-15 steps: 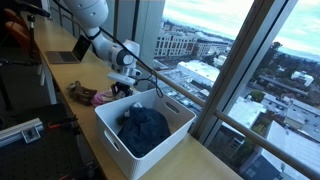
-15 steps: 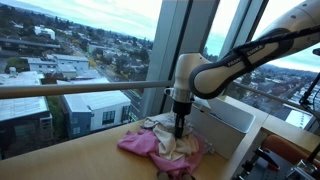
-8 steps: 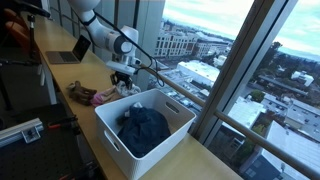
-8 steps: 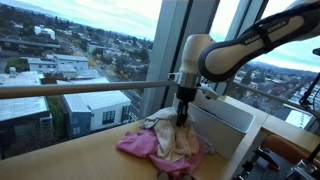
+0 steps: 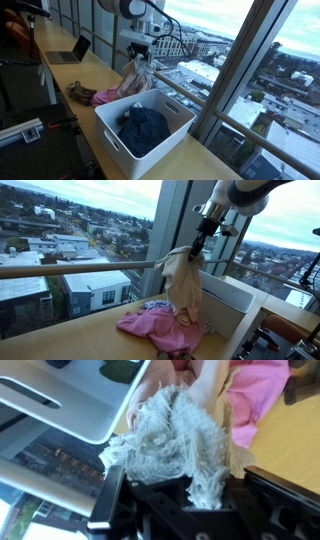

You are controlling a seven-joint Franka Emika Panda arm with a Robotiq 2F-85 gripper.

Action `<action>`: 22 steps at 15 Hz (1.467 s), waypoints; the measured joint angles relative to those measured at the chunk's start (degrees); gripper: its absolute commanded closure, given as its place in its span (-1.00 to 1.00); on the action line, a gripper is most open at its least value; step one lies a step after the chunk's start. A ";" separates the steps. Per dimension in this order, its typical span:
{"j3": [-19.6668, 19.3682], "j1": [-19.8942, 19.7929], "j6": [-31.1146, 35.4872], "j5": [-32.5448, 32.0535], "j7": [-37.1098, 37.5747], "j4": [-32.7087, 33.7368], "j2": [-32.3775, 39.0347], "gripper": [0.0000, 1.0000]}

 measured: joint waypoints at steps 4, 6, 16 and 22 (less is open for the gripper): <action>-2.39 -3.39 -0.06 3.40 -2.90 1.12 -7.92 1.00; -4.33 -4.06 -0.31 4.16 -4.05 2.69 -11.29 1.00; -12.05 -4.22 -7.16 4.45 -4.94 7.06 -20.50 1.00; -15.97 -5.08 -3.73 5.28 -7.87 -1.63 -16.40 0.50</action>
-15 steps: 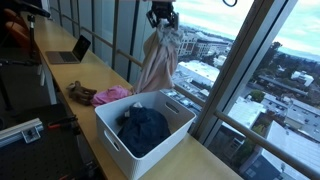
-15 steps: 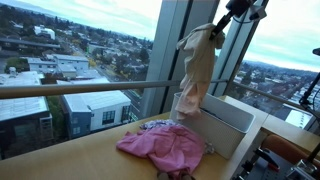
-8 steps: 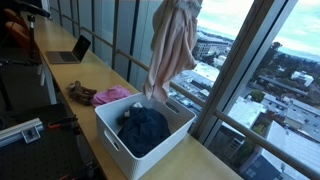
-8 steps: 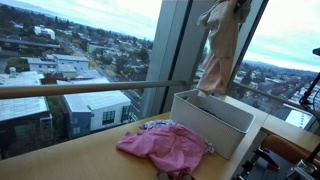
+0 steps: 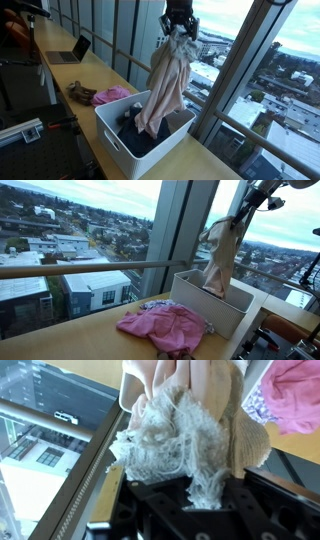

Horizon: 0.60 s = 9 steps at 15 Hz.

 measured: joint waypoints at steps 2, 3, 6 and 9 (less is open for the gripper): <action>-0.34 -0.55 1.00 0.13 -1.03 -2.07 1.72 0.34; -0.32 -0.57 1.42 0.13 -1.23 -2.92 2.42 0.17; 0.47 -0.19 2.12 0.10 -1.27 -4.50 3.29 -0.25; 1.76 0.70 2.24 0.10 -1.22 -4.55 2.74 -0.67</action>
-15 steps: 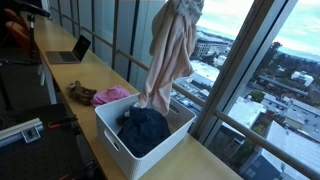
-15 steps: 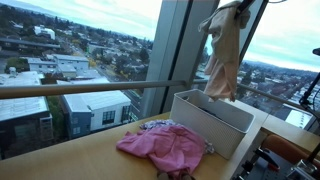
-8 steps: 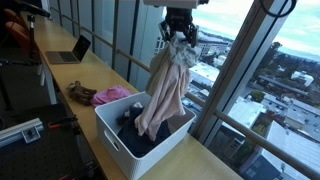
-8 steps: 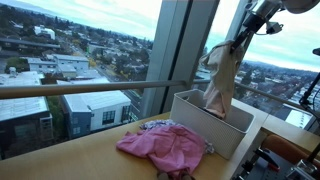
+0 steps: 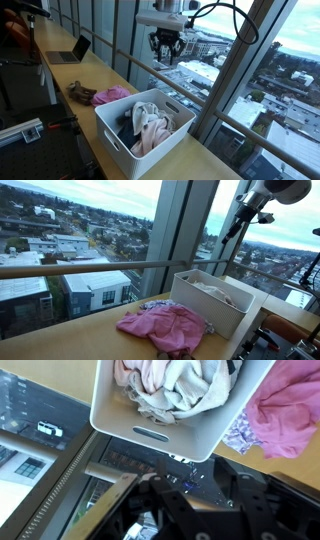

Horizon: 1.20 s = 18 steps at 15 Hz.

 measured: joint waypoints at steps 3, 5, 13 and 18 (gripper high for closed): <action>1.89 1.80 0.04 0.00 0.25 -0.05 -1.09 -1.00; 3.58 3.66 0.40 -0.02 0.71 -0.44 -0.91 -1.00; 10.84 11.95 6.42 -5.99 3.63 -3.01 8.74 -1.00; 11.64 15.84 8.08 -17.25 8.52 -1.03 20.05 -1.00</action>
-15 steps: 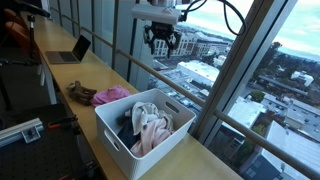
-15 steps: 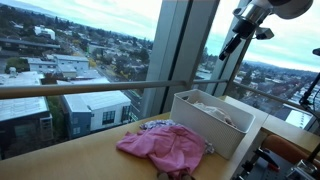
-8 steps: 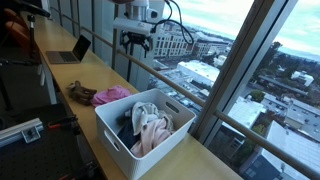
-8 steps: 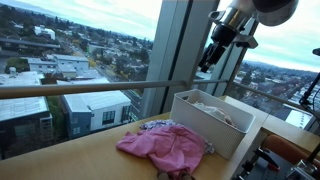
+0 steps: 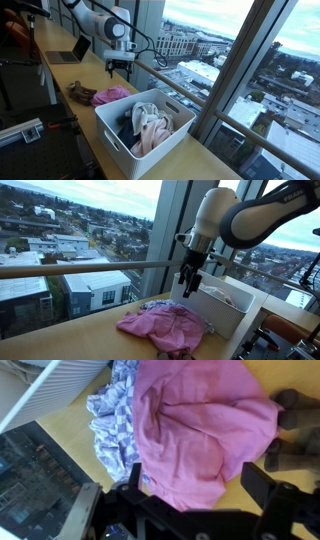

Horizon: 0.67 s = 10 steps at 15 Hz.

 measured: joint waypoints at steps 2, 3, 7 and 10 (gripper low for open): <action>-0.13 0.65 0.01 -4.15 1.71 1.80 4.53 -1.00; -0.29 0.94 0.01 -6.11 2.45 2.90 6.71 -1.00; -1.78 2.07 0.01 -12.48 4.32 8.29 13.52 -1.00; -3.58 2.77 0.01 -16.28 5.36 12.09 16.86 -1.00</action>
